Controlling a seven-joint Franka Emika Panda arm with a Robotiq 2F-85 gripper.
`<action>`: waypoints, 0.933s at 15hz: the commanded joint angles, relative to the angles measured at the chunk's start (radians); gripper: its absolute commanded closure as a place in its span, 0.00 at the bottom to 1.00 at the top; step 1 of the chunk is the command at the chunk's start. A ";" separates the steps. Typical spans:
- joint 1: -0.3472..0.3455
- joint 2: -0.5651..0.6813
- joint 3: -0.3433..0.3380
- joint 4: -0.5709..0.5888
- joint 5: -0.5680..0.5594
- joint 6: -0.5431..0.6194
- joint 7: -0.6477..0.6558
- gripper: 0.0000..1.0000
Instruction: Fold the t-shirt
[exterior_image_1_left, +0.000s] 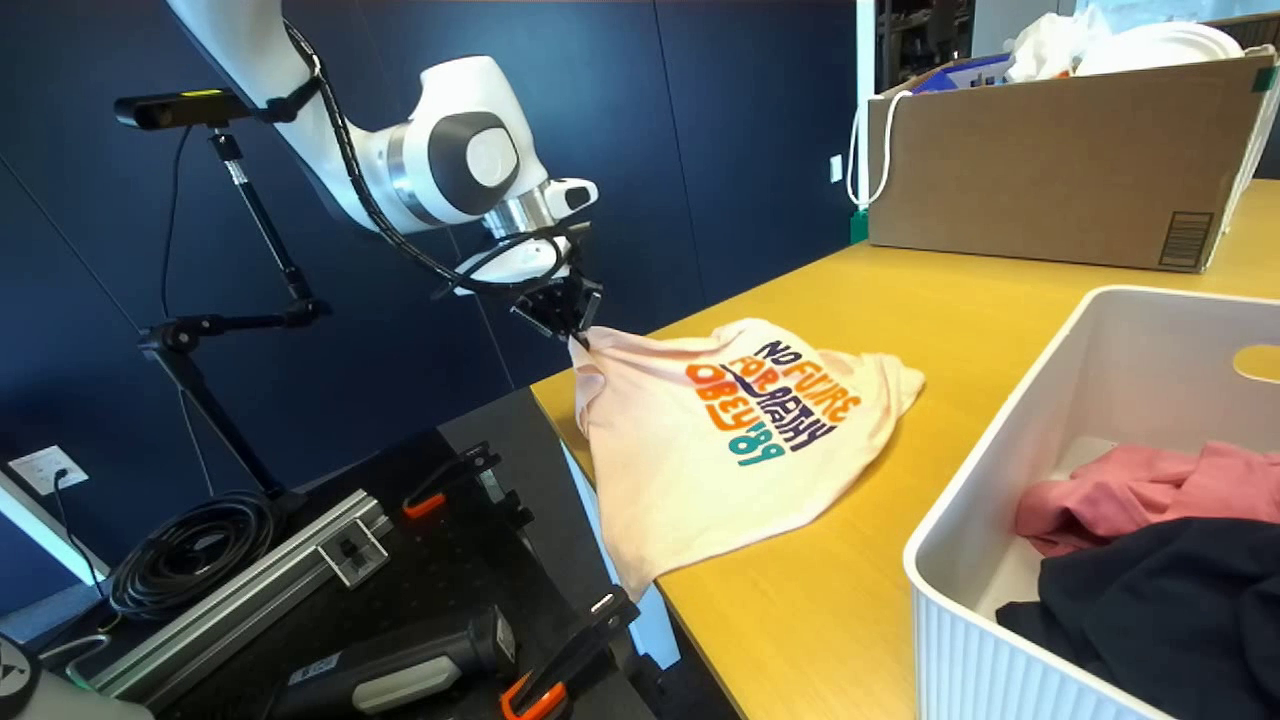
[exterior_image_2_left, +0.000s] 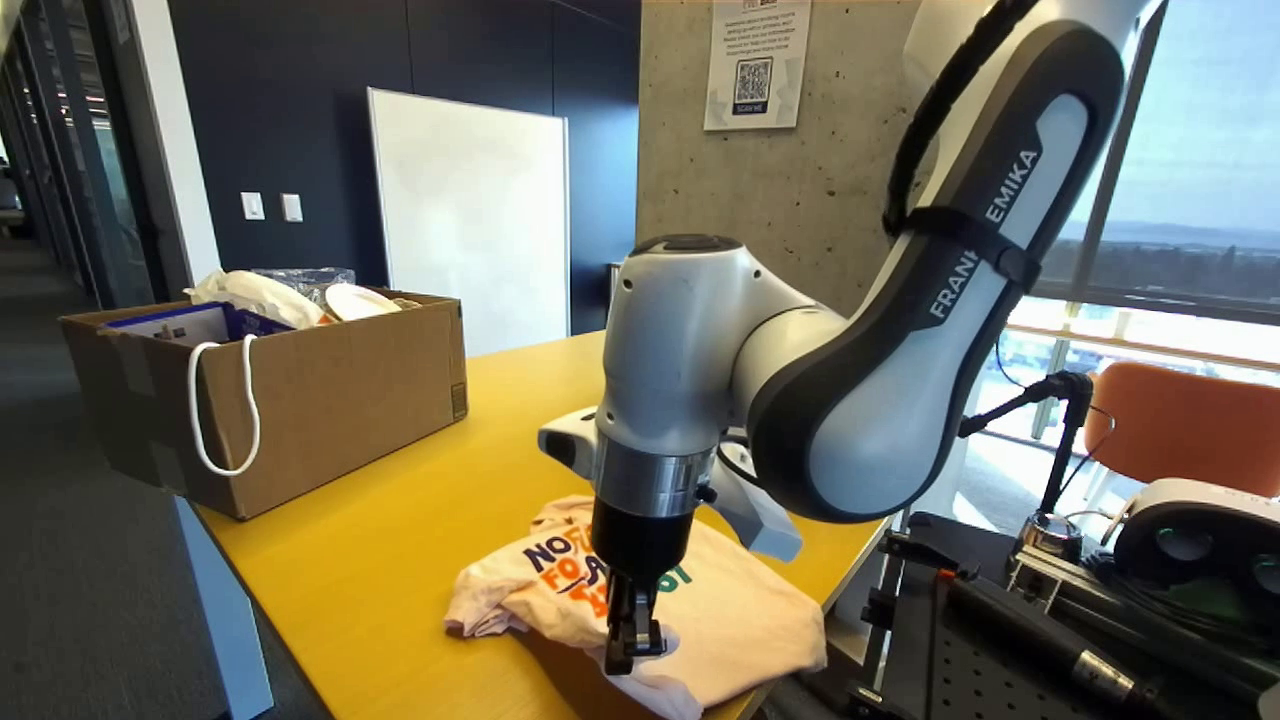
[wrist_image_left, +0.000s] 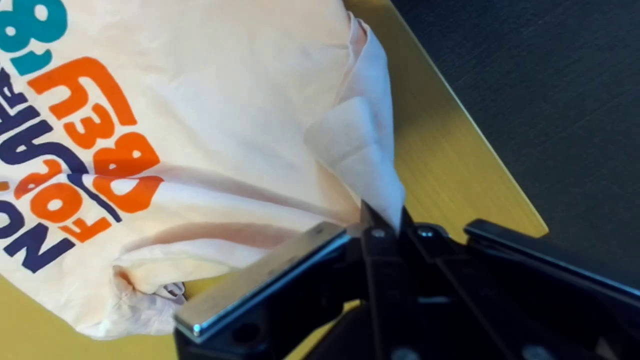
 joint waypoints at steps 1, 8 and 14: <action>-0.028 -0.046 0.042 -0.007 0.047 -0.051 -0.029 0.99; -0.112 -0.133 0.021 -0.069 0.089 -0.100 -0.058 0.99; -0.184 -0.172 -0.063 -0.088 0.048 -0.134 -0.066 0.99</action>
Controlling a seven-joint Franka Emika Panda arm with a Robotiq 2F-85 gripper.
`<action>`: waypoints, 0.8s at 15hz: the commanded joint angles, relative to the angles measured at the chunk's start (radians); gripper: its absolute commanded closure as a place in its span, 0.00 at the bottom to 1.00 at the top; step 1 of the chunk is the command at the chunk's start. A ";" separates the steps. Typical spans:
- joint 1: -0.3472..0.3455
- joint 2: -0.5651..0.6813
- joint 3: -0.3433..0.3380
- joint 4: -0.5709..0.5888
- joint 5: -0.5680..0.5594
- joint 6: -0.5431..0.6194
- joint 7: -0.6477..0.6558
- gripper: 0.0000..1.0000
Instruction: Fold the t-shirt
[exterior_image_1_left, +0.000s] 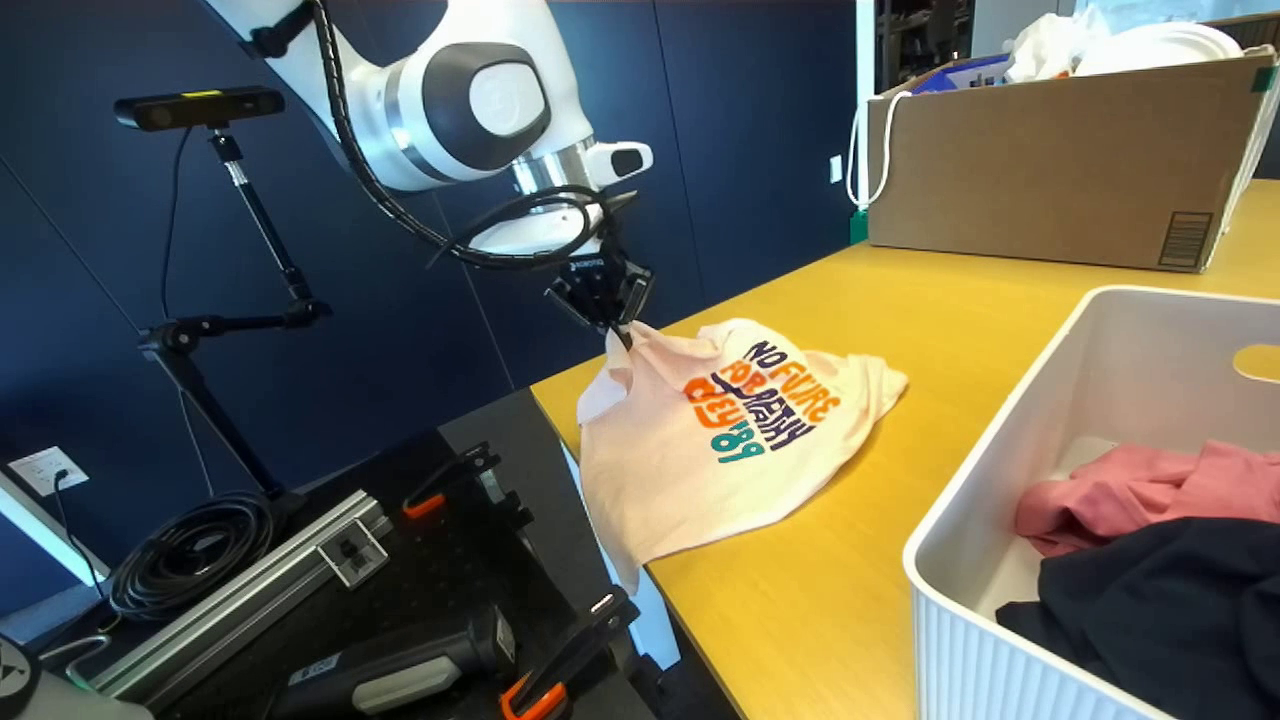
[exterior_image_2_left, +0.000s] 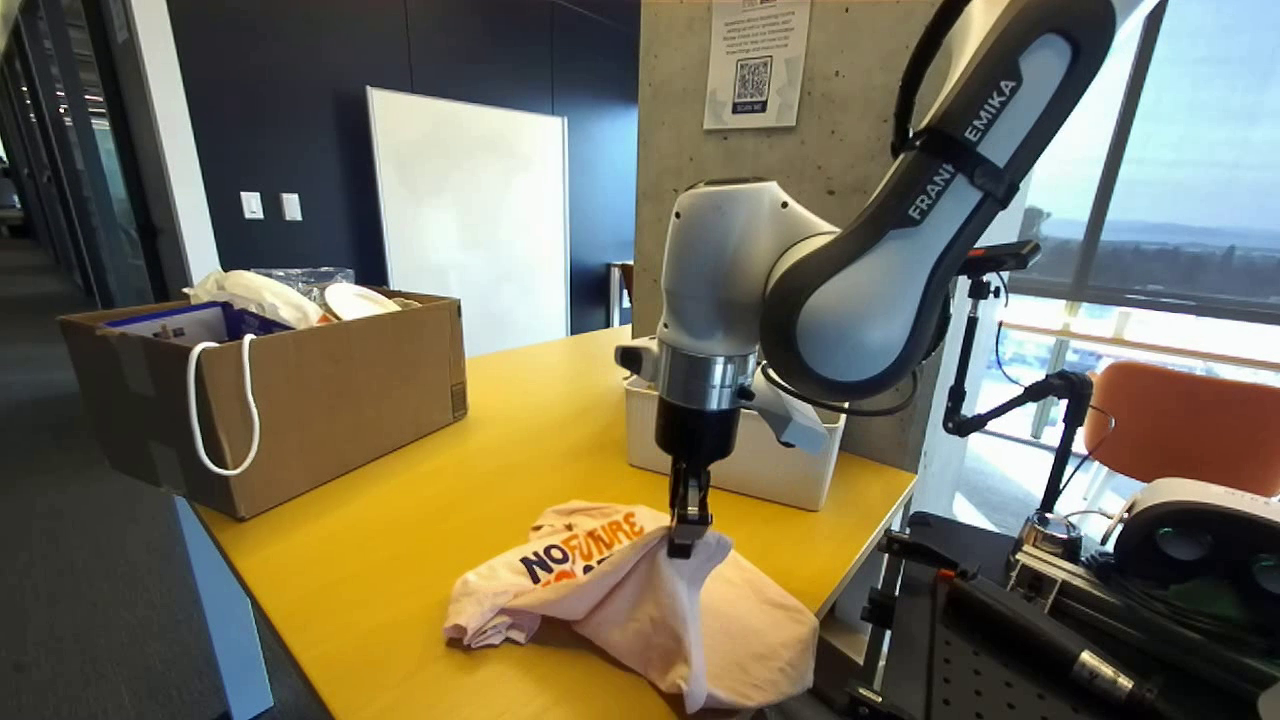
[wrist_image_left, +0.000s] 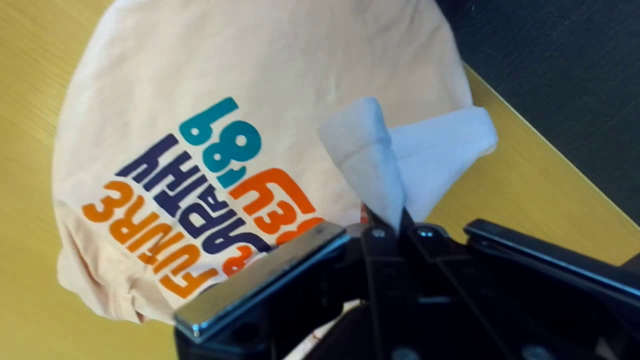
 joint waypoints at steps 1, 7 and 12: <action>-0.028 -0.016 -0.062 0.017 -0.027 -0.044 -0.018 0.99; -0.035 0.087 -0.131 0.202 -0.114 -0.110 -0.042 0.99; -0.035 0.204 -0.154 0.351 -0.157 -0.170 -0.045 0.99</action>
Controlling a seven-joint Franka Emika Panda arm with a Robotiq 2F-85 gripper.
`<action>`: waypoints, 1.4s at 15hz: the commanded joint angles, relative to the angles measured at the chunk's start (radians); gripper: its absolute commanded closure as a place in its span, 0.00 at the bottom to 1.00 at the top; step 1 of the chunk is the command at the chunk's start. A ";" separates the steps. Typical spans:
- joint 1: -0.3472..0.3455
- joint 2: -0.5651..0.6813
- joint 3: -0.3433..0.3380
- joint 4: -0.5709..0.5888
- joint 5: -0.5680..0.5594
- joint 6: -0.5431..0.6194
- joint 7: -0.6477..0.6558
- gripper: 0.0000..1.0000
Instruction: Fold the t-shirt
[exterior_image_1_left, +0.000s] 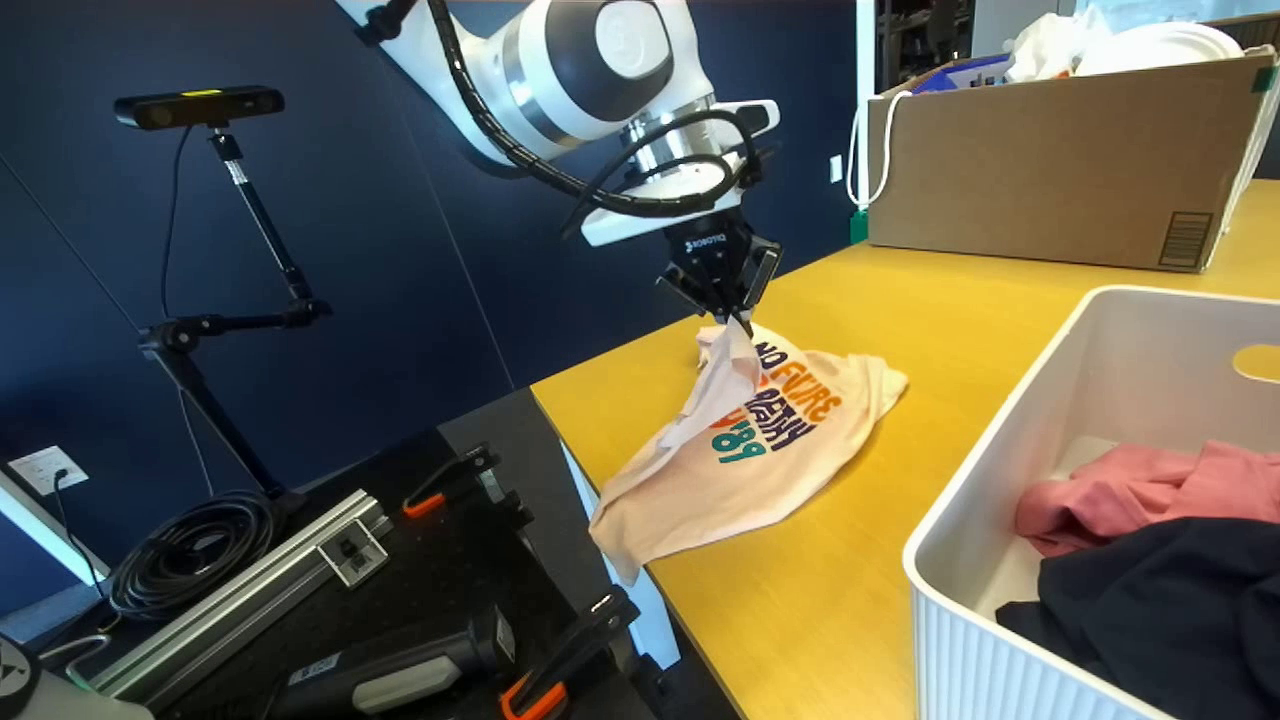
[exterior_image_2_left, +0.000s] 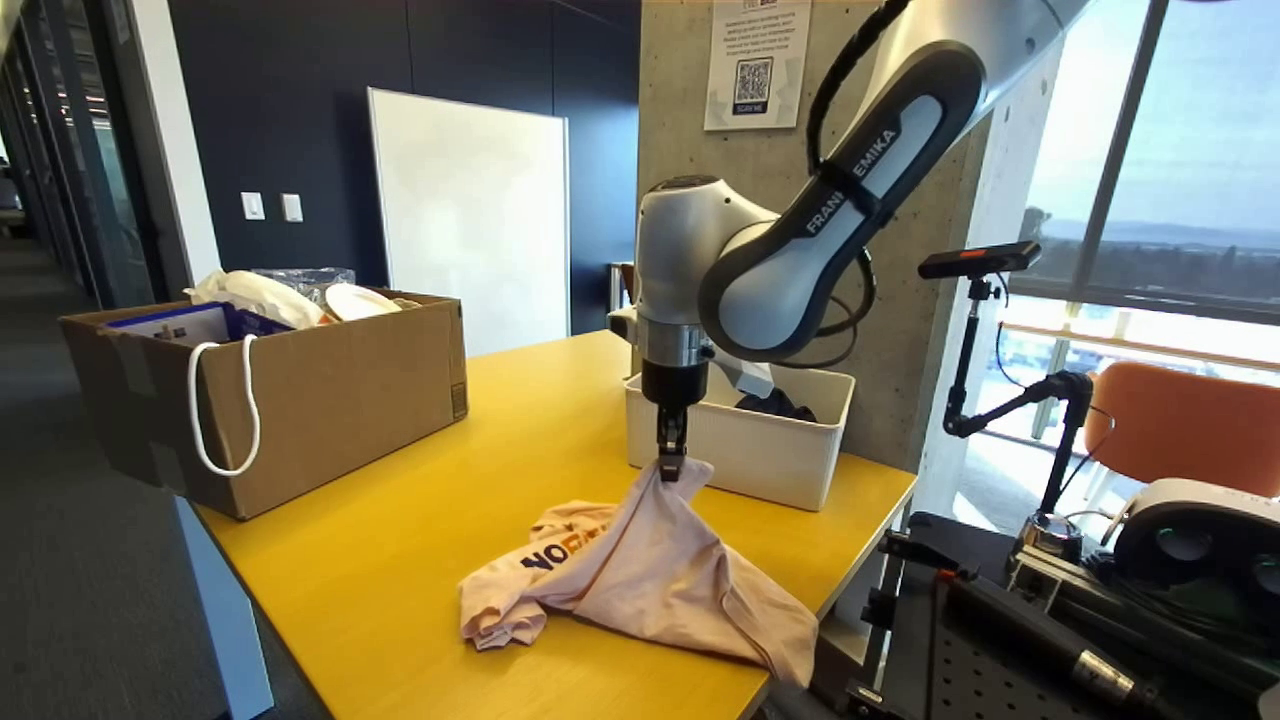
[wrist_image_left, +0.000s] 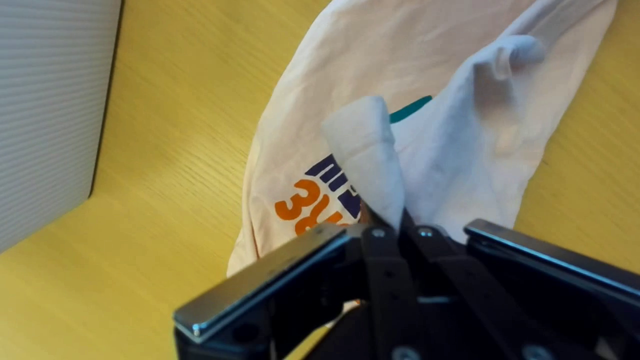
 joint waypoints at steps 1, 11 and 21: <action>-0.007 0.106 -0.030 0.136 -0.032 -0.052 -0.019 0.99; -0.041 0.232 -0.046 0.248 -0.008 -0.046 -0.027 0.49; 0.016 -0.200 -0.018 -0.181 0.023 -0.124 0.145 0.00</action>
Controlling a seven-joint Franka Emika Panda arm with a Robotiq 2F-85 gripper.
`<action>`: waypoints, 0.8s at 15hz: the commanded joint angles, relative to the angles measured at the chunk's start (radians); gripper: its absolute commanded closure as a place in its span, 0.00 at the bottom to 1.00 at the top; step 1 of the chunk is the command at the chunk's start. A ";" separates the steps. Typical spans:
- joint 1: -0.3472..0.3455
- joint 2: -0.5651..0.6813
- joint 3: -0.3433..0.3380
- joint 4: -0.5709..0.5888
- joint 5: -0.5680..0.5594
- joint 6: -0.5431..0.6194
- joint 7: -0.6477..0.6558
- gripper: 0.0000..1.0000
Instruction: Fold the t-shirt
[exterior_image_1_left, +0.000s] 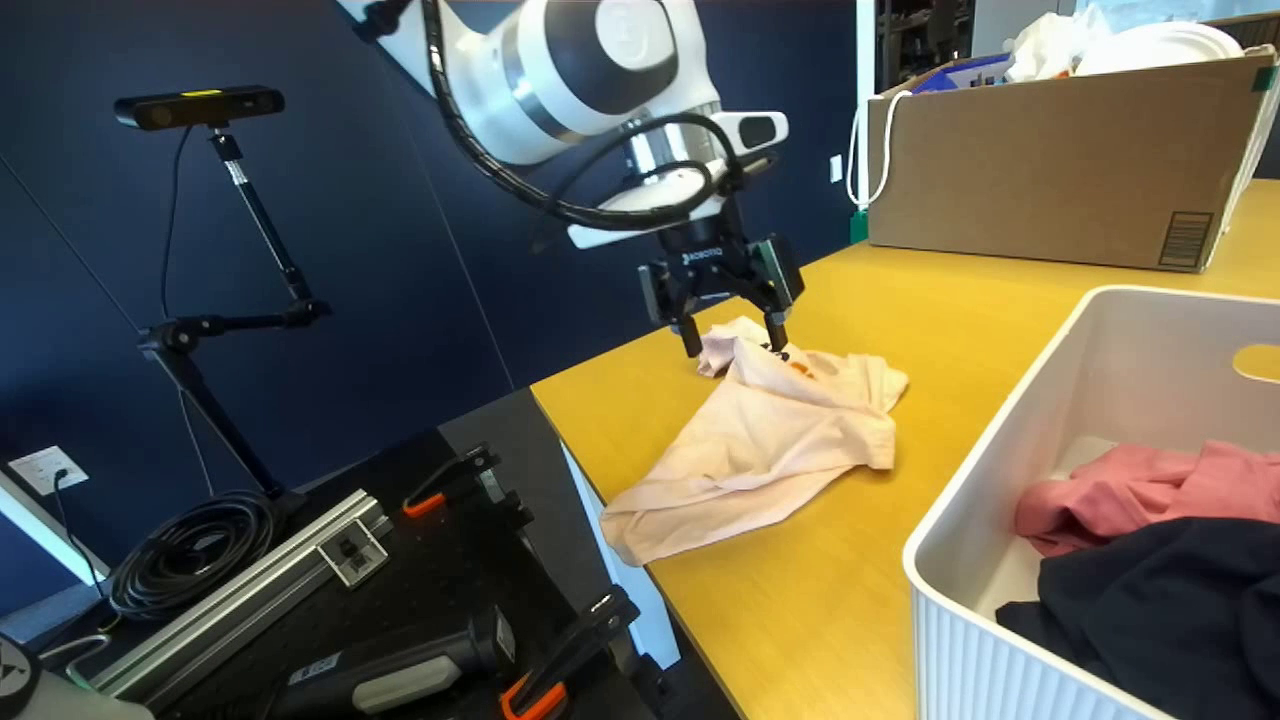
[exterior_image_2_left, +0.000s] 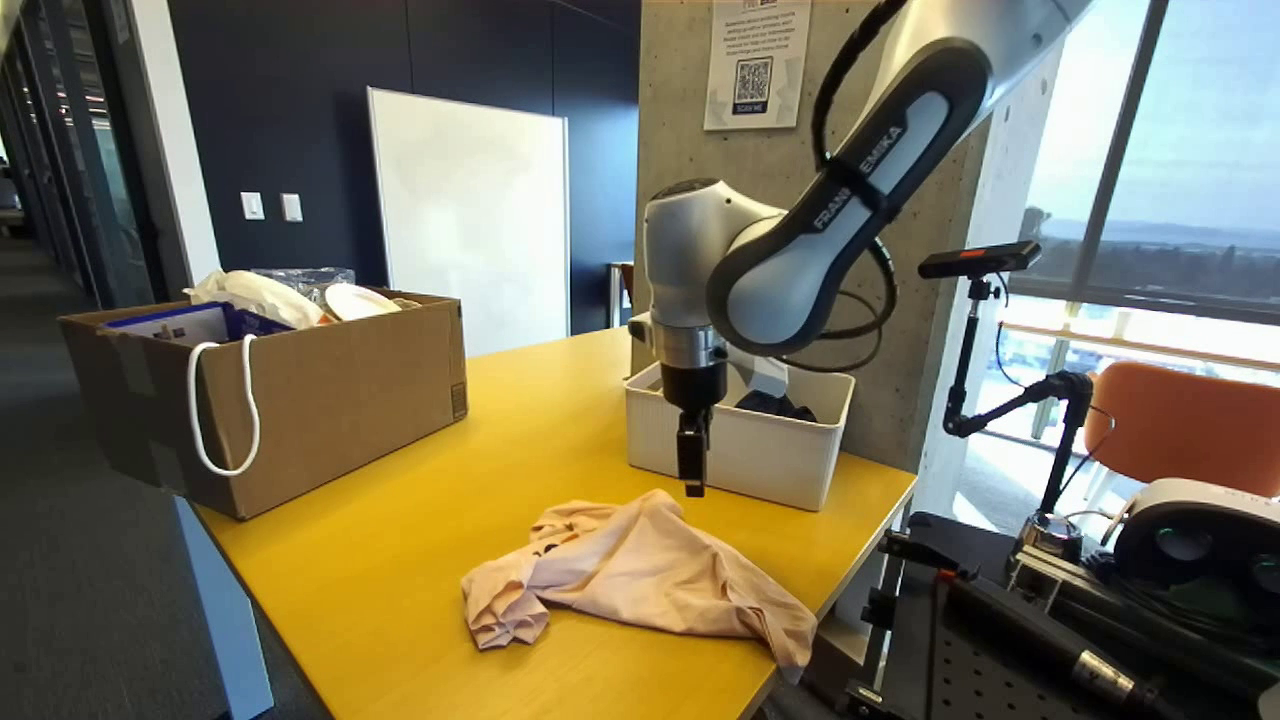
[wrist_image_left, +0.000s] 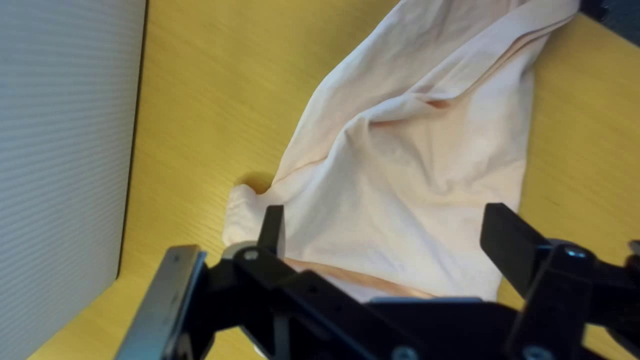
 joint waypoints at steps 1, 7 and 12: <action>0.001 -0.194 0.020 -0.170 0.031 -0.025 0.049 0.00; -0.007 -0.234 0.032 -0.198 0.042 -0.026 0.066 0.00; -0.004 -0.242 0.038 -0.217 0.057 -0.017 0.076 0.00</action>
